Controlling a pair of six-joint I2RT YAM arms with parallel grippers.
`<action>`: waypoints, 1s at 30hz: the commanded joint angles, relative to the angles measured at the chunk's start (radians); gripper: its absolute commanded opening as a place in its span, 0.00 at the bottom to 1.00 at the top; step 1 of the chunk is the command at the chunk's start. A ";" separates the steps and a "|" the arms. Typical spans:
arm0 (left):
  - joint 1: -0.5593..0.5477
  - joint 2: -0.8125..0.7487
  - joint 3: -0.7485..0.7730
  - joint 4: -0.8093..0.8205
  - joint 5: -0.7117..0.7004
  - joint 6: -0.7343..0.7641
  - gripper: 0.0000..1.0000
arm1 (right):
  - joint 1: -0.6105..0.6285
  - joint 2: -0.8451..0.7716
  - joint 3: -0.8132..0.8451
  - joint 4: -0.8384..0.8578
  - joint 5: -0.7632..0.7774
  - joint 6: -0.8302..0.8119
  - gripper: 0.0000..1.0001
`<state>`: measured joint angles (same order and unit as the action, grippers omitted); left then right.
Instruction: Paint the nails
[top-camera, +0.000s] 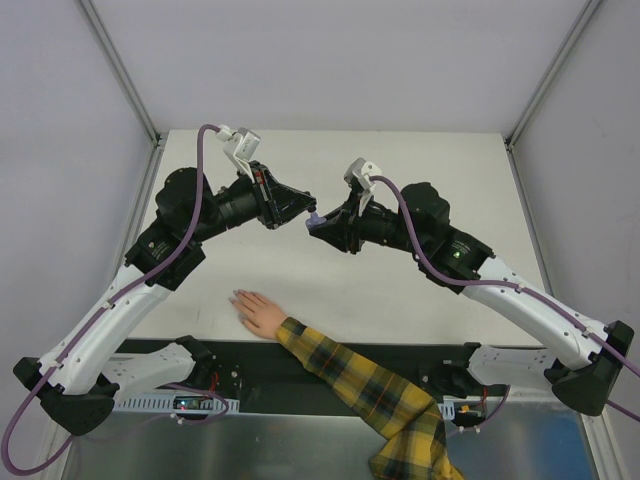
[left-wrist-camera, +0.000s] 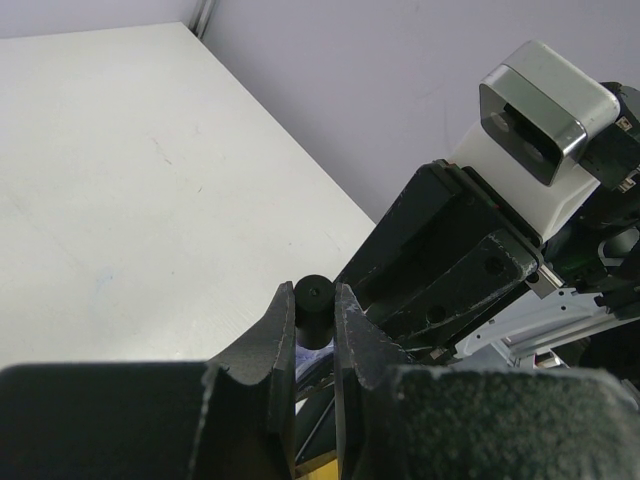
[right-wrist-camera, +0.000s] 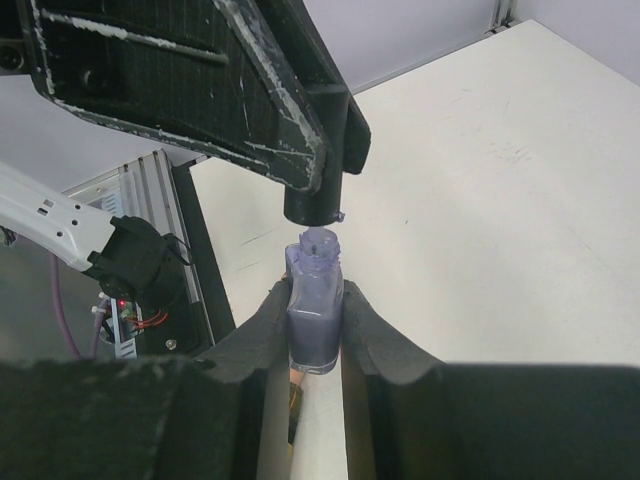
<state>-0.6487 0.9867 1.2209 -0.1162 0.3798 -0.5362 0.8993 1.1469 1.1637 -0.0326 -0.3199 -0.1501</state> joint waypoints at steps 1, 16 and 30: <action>-0.009 -0.026 0.045 0.035 0.004 0.002 0.00 | -0.002 0.005 0.007 0.059 -0.008 0.001 0.00; -0.009 -0.033 0.048 0.032 -0.013 0.018 0.00 | 0.000 -0.001 -0.004 0.057 -0.015 0.007 0.00; -0.009 -0.034 0.055 0.030 -0.021 0.025 0.00 | 0.000 0.004 -0.010 0.065 -0.024 0.014 0.00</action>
<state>-0.6491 0.9726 1.2396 -0.1158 0.3614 -0.5297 0.8993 1.1534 1.1496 -0.0265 -0.3267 -0.1459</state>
